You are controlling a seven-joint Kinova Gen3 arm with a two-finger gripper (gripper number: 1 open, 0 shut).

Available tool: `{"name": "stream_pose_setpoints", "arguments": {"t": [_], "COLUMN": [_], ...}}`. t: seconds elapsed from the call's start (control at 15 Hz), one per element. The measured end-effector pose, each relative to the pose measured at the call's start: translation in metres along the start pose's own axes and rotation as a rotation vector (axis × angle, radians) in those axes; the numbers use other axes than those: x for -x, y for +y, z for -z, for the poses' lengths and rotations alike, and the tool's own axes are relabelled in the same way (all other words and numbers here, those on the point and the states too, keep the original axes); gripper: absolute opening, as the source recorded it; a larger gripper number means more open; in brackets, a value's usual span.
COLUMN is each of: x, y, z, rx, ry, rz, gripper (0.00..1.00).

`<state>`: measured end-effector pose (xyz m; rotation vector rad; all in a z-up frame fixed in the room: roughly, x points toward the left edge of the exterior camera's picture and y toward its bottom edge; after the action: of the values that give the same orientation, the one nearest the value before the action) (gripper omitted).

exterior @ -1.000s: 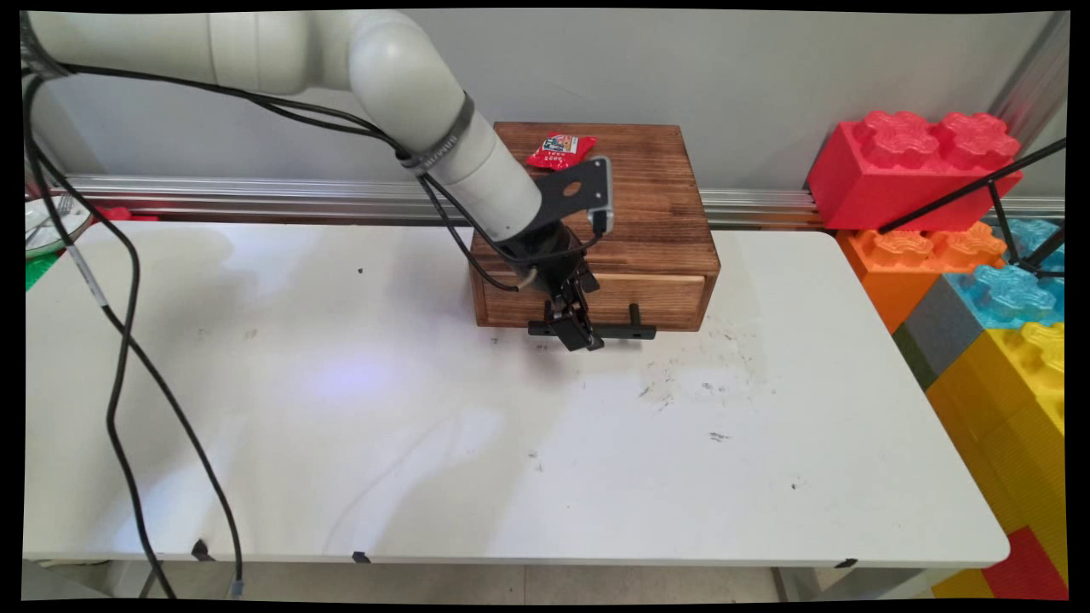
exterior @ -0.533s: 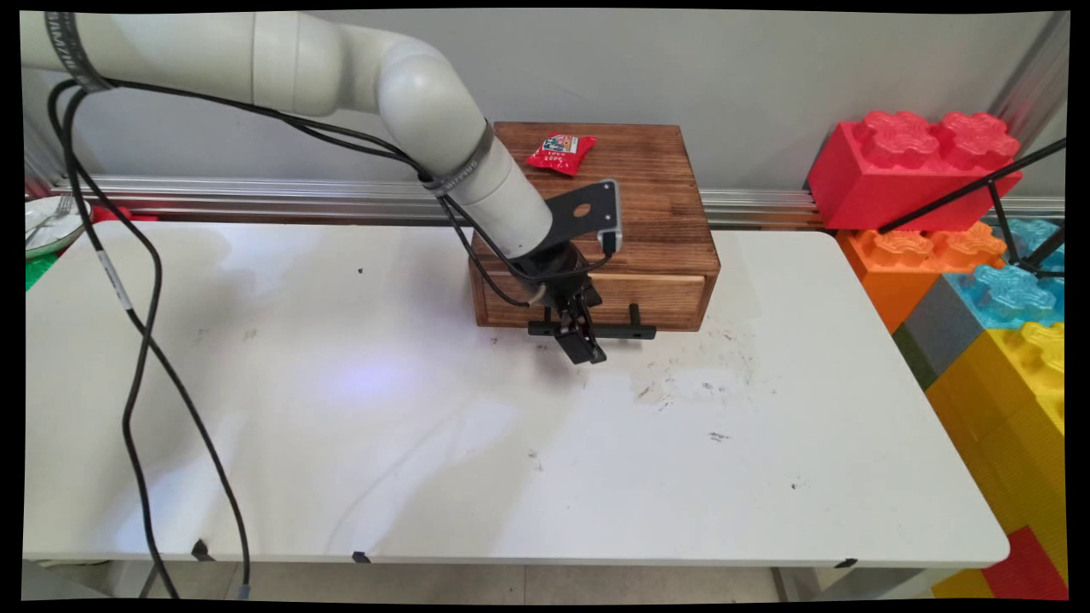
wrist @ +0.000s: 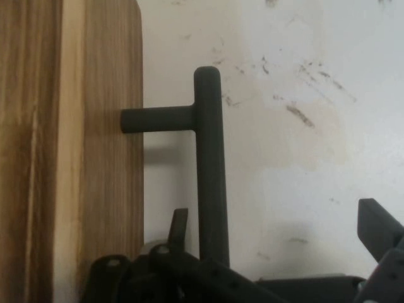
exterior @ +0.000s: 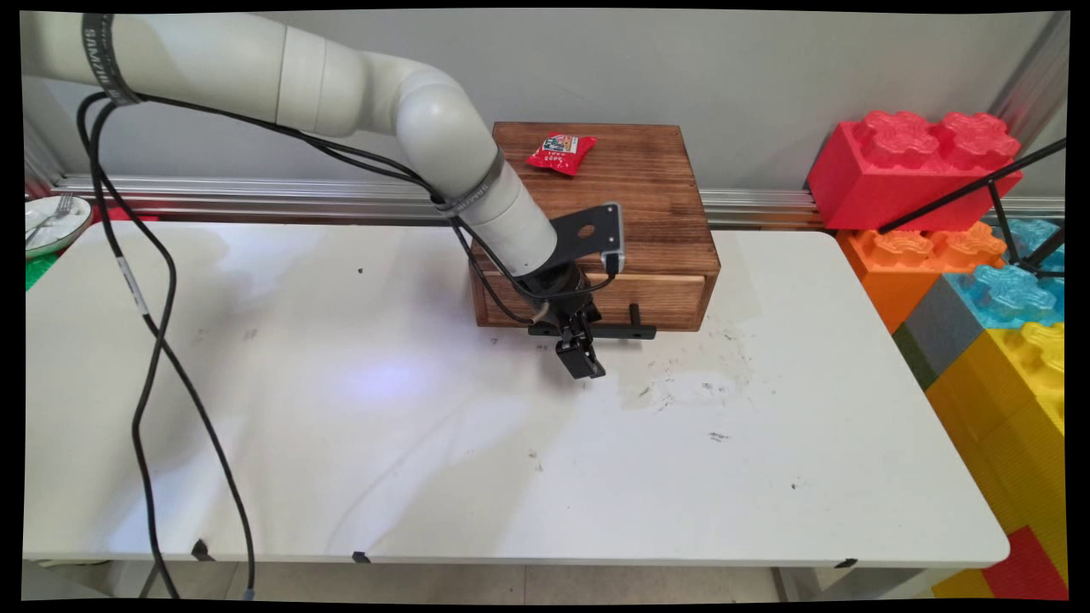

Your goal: Open the drawer

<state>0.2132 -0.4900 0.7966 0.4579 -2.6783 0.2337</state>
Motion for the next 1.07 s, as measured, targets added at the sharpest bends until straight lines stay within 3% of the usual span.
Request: {"name": "stream_pose_setpoints", "arguments": {"t": [1.07], "x": [0.001], "y": [0.007], "z": [-0.024], "rx": [0.002], "ry": [0.004], "rz": [-0.012], "gripper": [1.0]}}
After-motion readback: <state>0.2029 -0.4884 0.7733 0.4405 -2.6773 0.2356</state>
